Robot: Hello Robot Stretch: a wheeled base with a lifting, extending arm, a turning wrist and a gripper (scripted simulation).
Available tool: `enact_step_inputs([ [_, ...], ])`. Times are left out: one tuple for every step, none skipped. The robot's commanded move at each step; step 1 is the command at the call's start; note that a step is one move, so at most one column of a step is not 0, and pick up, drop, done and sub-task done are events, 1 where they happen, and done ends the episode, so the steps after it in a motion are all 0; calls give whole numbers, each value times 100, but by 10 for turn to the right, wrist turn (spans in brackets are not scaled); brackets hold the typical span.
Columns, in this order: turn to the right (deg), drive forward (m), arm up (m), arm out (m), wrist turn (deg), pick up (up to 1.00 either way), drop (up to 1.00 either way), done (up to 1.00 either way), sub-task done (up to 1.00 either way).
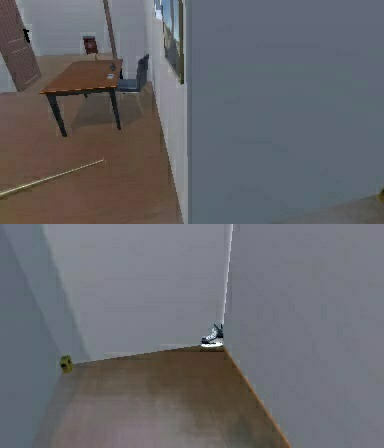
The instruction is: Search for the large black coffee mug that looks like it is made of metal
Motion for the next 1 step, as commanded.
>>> enact_step_inputs([
  [-240,0,0,0,0,0,0,0,0],
])
